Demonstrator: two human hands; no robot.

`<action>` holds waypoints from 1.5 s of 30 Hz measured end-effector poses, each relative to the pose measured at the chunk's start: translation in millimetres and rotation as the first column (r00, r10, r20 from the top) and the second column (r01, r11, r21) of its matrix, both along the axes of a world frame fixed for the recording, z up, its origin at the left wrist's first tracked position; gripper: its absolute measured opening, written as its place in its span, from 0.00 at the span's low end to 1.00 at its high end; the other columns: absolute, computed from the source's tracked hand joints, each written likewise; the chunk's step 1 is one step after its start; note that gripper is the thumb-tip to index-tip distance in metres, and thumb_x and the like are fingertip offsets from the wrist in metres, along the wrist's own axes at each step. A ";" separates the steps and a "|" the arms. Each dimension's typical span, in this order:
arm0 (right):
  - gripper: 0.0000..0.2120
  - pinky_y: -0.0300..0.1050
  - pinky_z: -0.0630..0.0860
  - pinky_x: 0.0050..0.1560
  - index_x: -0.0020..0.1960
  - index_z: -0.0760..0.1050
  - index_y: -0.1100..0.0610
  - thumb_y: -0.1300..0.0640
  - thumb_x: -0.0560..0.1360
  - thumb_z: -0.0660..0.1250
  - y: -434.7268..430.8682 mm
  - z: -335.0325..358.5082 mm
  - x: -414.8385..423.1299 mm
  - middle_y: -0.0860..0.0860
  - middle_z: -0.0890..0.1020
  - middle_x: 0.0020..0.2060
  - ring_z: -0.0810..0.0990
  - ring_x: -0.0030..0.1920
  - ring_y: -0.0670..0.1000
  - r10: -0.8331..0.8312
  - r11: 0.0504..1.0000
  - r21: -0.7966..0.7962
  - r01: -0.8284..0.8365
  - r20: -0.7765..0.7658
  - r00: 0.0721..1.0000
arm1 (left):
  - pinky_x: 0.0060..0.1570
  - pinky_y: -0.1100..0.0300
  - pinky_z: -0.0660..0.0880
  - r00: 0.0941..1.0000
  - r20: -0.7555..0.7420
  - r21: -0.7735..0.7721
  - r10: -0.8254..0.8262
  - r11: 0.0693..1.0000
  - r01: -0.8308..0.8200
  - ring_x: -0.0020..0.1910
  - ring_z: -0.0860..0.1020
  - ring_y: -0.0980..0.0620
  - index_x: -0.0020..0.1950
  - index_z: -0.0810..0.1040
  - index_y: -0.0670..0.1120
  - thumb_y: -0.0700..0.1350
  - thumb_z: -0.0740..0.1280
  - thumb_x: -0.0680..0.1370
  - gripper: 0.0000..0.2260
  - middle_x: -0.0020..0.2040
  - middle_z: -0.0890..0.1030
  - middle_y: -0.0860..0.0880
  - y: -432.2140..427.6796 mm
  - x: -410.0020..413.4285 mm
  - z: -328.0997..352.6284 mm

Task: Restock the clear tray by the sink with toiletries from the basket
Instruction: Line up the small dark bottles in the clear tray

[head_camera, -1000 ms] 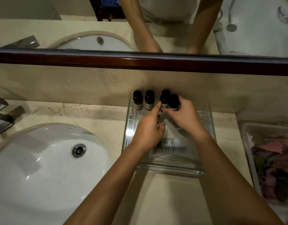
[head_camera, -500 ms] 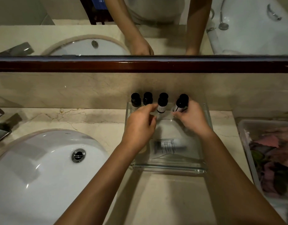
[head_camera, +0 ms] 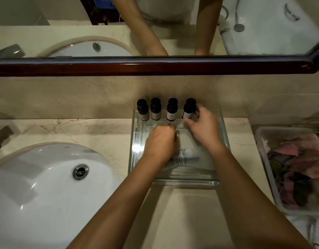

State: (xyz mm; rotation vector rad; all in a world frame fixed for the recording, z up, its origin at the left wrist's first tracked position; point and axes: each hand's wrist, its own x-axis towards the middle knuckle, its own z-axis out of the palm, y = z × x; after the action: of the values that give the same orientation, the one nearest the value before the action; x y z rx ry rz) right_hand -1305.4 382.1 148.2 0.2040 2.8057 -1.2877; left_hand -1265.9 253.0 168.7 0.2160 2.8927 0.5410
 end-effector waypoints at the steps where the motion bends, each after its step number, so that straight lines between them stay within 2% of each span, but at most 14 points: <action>1: 0.22 0.41 0.72 0.55 0.63 0.72 0.57 0.57 0.71 0.72 -0.1 0.9 -0.6 0.53 0.80 0.59 0.78 0.59 0.52 0.003 1.000 -0.003 -0.003 0.003 1.000 | 0.46 0.52 0.72 1.000 0.005 -0.010 0.003 1.000 -0.003 0.51 0.77 0.42 0.55 0.78 0.42 0.38 0.59 0.77 0.10 0.54 0.78 0.43 1.9 -1.1 -1.4; 7: 0.21 0.40 0.69 0.52 0.62 0.72 0.58 0.57 0.71 0.72 1.3 5.0 -1.7 0.54 0.79 0.59 0.77 0.59 0.54 0.024 0.999 0.026 -0.024 0.008 1.000 | 0.44 0.53 0.72 1.000 -0.008 -0.015 0.024 1.000 -0.024 0.49 0.78 0.42 0.56 0.78 0.43 0.38 0.59 0.77 0.11 0.54 0.77 0.43 7.2 -3.6 -5.5; 11: 0.22 0.43 0.70 0.46 0.63 0.71 0.57 0.55 0.71 0.72 0.9 4.7 -1.1 0.56 0.80 0.56 0.77 0.49 0.52 0.034 0.999 0.041 -0.035 0.017 0.999 | 0.44 0.52 0.73 0.999 -0.008 -0.026 0.034 0.999 -0.034 0.49 0.78 0.42 0.57 0.78 0.43 0.37 0.59 0.77 0.12 0.54 0.78 0.43 8.8 -2.2 -6.0; 15: 0.25 0.42 0.68 0.46 0.66 0.70 0.58 0.54 0.72 0.71 0.2 1.8 2.7 0.58 0.79 0.55 0.78 0.52 0.55 0.002 0.999 0.044 -0.001 -0.011 1.000 | 0.46 0.52 0.74 0.999 -0.005 -0.029 0.036 0.999 -0.036 0.49 0.78 0.42 0.57 0.77 0.42 0.38 0.60 0.77 0.11 0.56 0.77 0.42 8.1 -0.3 -6.2; 19: 0.23 0.40 0.65 0.43 0.66 0.70 0.59 0.54 0.74 0.69 0.8 0.1 3.7 0.60 0.80 0.53 0.71 0.43 0.48 -0.005 0.998 0.066 0.005 -0.004 1.000 | 0.48 0.51 0.75 1.000 -0.011 -0.037 0.018 0.999 -0.019 0.51 0.77 0.41 0.58 0.76 0.42 0.39 0.59 0.78 0.11 0.58 0.76 0.43 8.1 2.2 -5.0; 23: 0.19 0.41 0.66 0.42 0.63 0.71 0.59 0.56 0.74 0.68 -0.2 2.5 5.4 0.59 0.80 0.51 0.75 0.44 0.52 0.016 0.997 0.071 -0.015 -0.013 1.000 | 0.46 0.53 0.72 0.999 -0.035 -0.028 0.014 1.000 -0.015 0.52 0.77 0.42 0.57 0.76 0.42 0.41 0.59 0.78 0.11 0.57 0.76 0.44 7.2 4.9 -2.2; 25: 0.19 0.41 0.67 0.44 0.63 0.71 0.60 0.56 0.75 0.68 -0.5 2.2 6.2 0.59 0.80 0.51 0.78 0.50 0.56 0.022 0.997 0.069 -0.021 -0.016 1.000 | 0.48 0.53 0.73 0.998 -0.066 0.018 0.014 1.000 -0.012 0.53 0.78 0.42 0.57 0.77 0.42 0.41 0.59 0.78 0.11 0.58 0.77 0.43 6.7 7.9 2.2; 28: 0.21 0.42 0.69 0.47 0.65 0.70 0.60 0.56 0.75 0.67 -1.3 2.4 7.2 0.59 0.80 0.53 0.78 0.54 0.57 0.028 0.996 0.085 -0.027 -0.011 1.000 | 0.53 0.53 0.75 0.979 -0.177 0.188 0.100 0.980 -0.066 0.54 0.79 0.44 0.59 0.79 0.42 0.40 0.61 0.78 0.13 0.58 0.80 0.43 2.9 15.5 12.7; 32: 0.24 0.49 0.75 0.55 0.67 0.68 0.58 0.56 0.74 0.69 -3.9 6.2 7.9 0.56 0.79 0.56 0.77 0.57 0.57 0.010 0.997 0.074 -0.012 0.028 1.000 | 0.45 0.58 0.75 0.875 -0.383 0.369 0.296 0.917 -0.149 0.47 0.80 0.48 0.54 0.81 0.42 0.38 0.65 0.76 0.09 0.49 0.82 0.46 -19.4 20.6 20.5; 35: 0.27 0.54 0.75 0.58 0.67 0.66 0.57 0.57 0.72 0.71 -5.7 10.0 10.5 0.55 0.76 0.60 0.77 0.58 0.57 -0.025 0.999 0.028 0.023 0.048 0.999 | 0.46 0.57 0.74 0.805 -0.441 0.394 0.397 0.891 -0.224 0.50 0.76 0.48 0.55 0.76 0.43 0.41 0.69 0.74 0.10 0.51 0.77 0.46 -39.9 11.8 27.6; 37: 0.27 0.56 0.77 0.55 0.66 0.64 0.57 0.59 0.71 0.72 -5.5 13.7 16.5 0.54 0.76 0.58 0.77 0.55 0.57 -0.091 0.995 -0.028 0.092 0.039 0.995 | 0.53 0.60 0.70 0.823 -0.352 0.410 0.446 0.864 -0.292 0.57 0.72 0.50 0.62 0.72 0.44 0.44 0.71 0.73 0.19 0.57 0.73 0.46 -50.6 0.1 32.2; 40: 0.15 0.56 0.78 0.43 0.55 0.66 0.56 0.60 0.73 0.69 -9.5 20.4 33.1 0.50 0.74 0.39 0.77 0.40 0.52 -0.189 0.975 -0.125 0.186 -0.019 0.982 | 0.61 0.59 0.70 0.862 -0.151 0.484 0.484 0.796 -0.362 0.61 0.70 0.52 0.68 0.65 0.46 0.45 0.74 0.70 0.30 0.63 0.69 0.48 -59.6 -14.8 33.2; 43: 0.04 0.48 0.76 0.40 0.49 0.74 0.56 0.58 0.75 0.67 -30.0 25.8 44.5 0.46 0.70 0.28 0.70 0.31 0.46 -0.064 0.988 -0.143 0.058 -0.039 0.997 | 0.56 0.61 0.70 0.842 0.086 0.577 0.533 0.662 -0.478 0.58 0.71 0.53 0.67 0.64 0.45 0.42 0.75 0.69 0.31 0.58 0.71 0.51 -62.3 -20.5 22.9; 45: 0.06 0.40 0.72 0.37 0.51 0.76 0.57 0.56 0.76 0.66 -48.4 27.2 44.7 0.44 0.68 0.26 0.68 0.29 0.43 0.012 0.995 -0.094 -0.019 -0.072 0.997 | 0.55 0.61 0.71 0.843 0.159 0.582 0.515 0.641 -0.501 0.57 0.73 0.52 0.66 0.65 0.45 0.41 0.75 0.69 0.29 0.56 0.72 0.50 -64.5 -22.3 11.1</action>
State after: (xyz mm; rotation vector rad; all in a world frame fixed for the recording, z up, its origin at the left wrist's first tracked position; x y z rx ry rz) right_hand -1260.7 333.6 175.4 0.1343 2.7888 -1.4487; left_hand -1288.2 188.5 179.8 -0.5507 2.6585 1.5738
